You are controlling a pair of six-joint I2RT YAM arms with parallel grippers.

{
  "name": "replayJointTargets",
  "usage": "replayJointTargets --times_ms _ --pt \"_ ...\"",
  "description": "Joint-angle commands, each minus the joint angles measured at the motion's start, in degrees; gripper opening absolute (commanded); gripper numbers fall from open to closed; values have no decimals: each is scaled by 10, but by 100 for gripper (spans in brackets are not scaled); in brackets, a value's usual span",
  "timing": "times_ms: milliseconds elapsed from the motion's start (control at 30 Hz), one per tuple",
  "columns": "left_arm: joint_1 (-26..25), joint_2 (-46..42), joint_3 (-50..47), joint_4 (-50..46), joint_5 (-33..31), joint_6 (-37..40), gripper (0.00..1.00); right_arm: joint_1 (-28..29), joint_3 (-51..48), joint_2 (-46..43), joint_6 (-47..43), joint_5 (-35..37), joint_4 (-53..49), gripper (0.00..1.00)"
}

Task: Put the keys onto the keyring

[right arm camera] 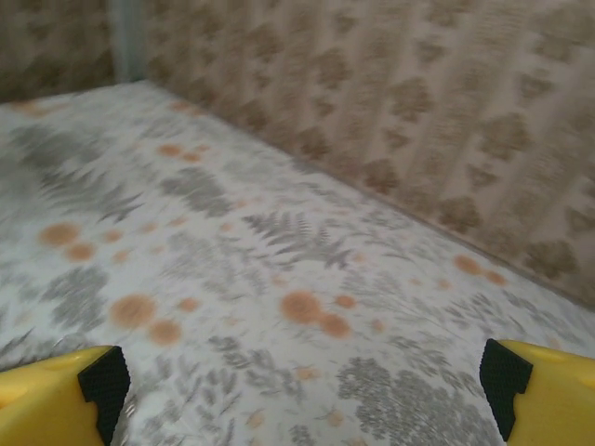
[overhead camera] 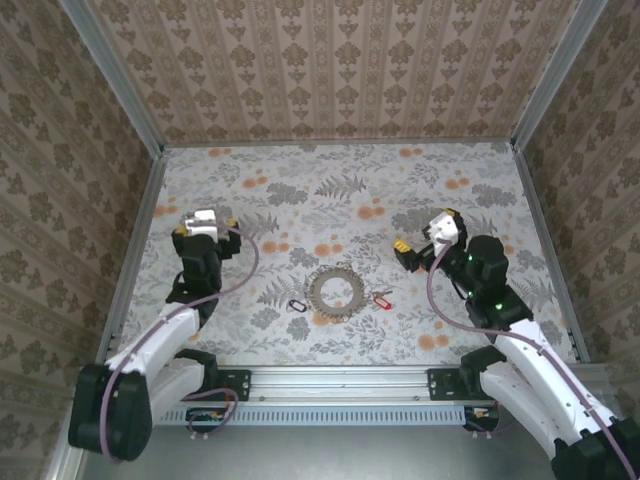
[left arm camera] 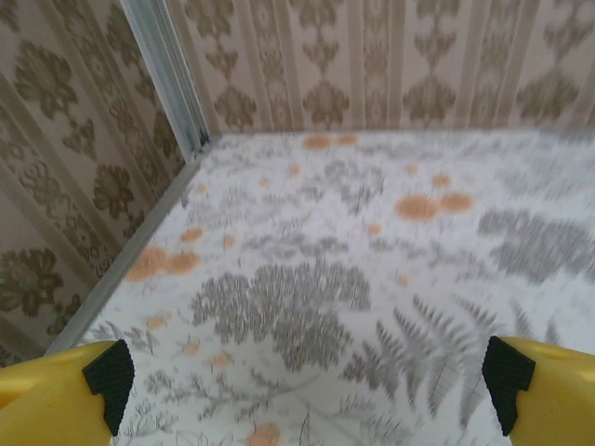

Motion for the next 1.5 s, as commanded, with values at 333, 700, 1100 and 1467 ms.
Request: replayJointTargets --times_ms 333,700,1100,1467 --pt "17 133 12 65 37 104 100 -102 -209 169 126 191 392 100" --pt "154 194 27 149 244 56 100 -146 -125 513 140 122 638 100" --pt "150 302 31 246 224 42 100 -149 -32 485 155 144 414 100" --pt "146 302 44 222 218 45 100 -144 -33 483 150 151 414 100"
